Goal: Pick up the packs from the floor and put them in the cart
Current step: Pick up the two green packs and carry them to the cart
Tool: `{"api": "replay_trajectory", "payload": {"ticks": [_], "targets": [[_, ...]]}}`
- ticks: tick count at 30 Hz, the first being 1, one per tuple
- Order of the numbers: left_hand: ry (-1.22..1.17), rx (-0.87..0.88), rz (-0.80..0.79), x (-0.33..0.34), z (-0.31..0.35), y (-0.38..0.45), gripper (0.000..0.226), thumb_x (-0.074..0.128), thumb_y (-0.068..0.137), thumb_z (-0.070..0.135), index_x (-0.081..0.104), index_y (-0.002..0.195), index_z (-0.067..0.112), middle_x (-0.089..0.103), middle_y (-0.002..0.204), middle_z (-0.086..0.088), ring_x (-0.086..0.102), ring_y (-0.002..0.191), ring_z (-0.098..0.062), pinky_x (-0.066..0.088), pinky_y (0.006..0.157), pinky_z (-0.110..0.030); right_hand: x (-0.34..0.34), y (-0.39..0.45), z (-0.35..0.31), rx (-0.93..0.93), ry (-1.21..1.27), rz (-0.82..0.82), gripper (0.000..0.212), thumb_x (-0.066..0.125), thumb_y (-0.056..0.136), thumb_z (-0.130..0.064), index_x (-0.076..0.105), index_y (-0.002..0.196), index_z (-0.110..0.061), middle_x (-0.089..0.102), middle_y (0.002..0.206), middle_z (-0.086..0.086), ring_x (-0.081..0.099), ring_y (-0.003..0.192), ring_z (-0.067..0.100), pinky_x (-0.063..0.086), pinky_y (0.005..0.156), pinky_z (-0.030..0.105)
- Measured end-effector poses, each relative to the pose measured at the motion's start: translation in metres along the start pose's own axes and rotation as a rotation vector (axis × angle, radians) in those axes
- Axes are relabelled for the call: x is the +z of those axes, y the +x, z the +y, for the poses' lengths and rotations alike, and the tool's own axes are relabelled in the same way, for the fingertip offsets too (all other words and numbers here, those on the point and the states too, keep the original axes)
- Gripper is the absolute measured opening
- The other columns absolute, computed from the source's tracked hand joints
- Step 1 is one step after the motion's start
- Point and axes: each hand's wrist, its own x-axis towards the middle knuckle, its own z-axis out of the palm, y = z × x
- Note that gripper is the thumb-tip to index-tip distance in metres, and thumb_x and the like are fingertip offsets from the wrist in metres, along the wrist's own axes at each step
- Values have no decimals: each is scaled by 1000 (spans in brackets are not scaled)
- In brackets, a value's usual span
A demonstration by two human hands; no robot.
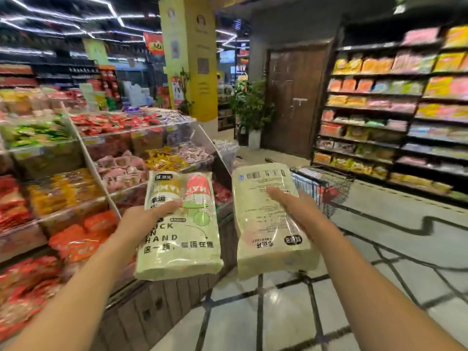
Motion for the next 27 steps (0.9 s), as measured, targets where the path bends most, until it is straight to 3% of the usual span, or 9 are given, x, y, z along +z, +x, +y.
{"api": "replay_trajectory", "payload": {"ticks": [3, 6, 8, 10, 12, 16, 22, 25, 27], "targets": [[4, 1, -32, 74, 9, 26, 60, 91, 64, 49, 75, 101, 5, 80, 76, -12, 78, 68, -30, 63, 75, -47, -71, 26, 9, 8, 4, 91, 81, 88, 60, -73, 70, 127, -30, 81, 112, -3, 78, 102, 25, 59, 101, 52], [12, -26, -94, 142, 16, 53, 65, 92, 59, 53, 76, 100, 5, 80, 81, -14, 78, 77, -36, 61, 85, -55, -134, 47, 21, 1, 29, 128, 45, 83, 82, -56, 74, 118, -31, 83, 105, -3, 80, 96, 22, 60, 98, 50], [6, -29, -129, 184, 18, 76, 75, 94, 52, 62, 77, 101, 8, 80, 85, -15, 78, 83, -38, 59, 89, -61, -170, 61, 29, 30, 22, 171, 33, 81, 87, -48, 75, 113, -30, 84, 96, -2, 82, 87, 21, 64, 90, 46], [22, -65, -167, 226, 22, 100, 84, 94, 44, 68, 77, 103, 11, 80, 89, -15, 78, 85, -39, 58, 89, -63, -202, 76, 39, 47, 22, 200, 33, 81, 88, -47, 75, 113, -27, 84, 92, -1, 82, 81, 21, 65, 82, 42], [19, -46, -208, 268, 31, 118, 75, 95, 51, 61, 77, 104, 10, 80, 88, -15, 78, 82, -38, 59, 88, -60, -229, 93, 49, 70, 36, 244, 34, 80, 87, -48, 75, 113, -26, 84, 92, 1, 82, 82, 22, 65, 83, 44], [69, 12, -291, 353, 48, 161, 58, 90, 67, 45, 74, 105, 5, 80, 78, -13, 78, 67, -31, 62, 66, -40, -278, 139, 70, 105, 73, 311, 35, 79, 89, -47, 75, 114, -23, 84, 97, 6, 82, 87, 27, 65, 84, 46], [133, 12, -403, 472, 79, 260, 85, 87, 53, 65, 67, 111, 5, 80, 82, -14, 78, 72, -35, 63, 80, -51, -337, 239, 82, 153, 93, 409, 37, 80, 90, -42, 75, 116, -17, 83, 96, 9, 82, 85, 29, 66, 70, 37], [150, 30, -448, 530, 104, 305, 81, 84, 51, 65, 69, 105, 7, 78, 66, -3, 76, 58, -21, 59, 63, -34, -371, 291, 79, 154, 79, 455, 38, 80, 89, -44, 74, 116, -19, 84, 95, 7, 82, 83, 27, 64, 67, 35], [166, 47, -469, 568, 122, 329, 84, 83, 53, 66, 69, 110, 5, 78, 76, -3, 76, 68, -24, 57, 68, -33, -397, 322, 78, 147, 80, 493, 36, 80, 89, -44, 74, 115, -20, 84, 94, 5, 82, 82, 25, 64, 68, 34]]}}
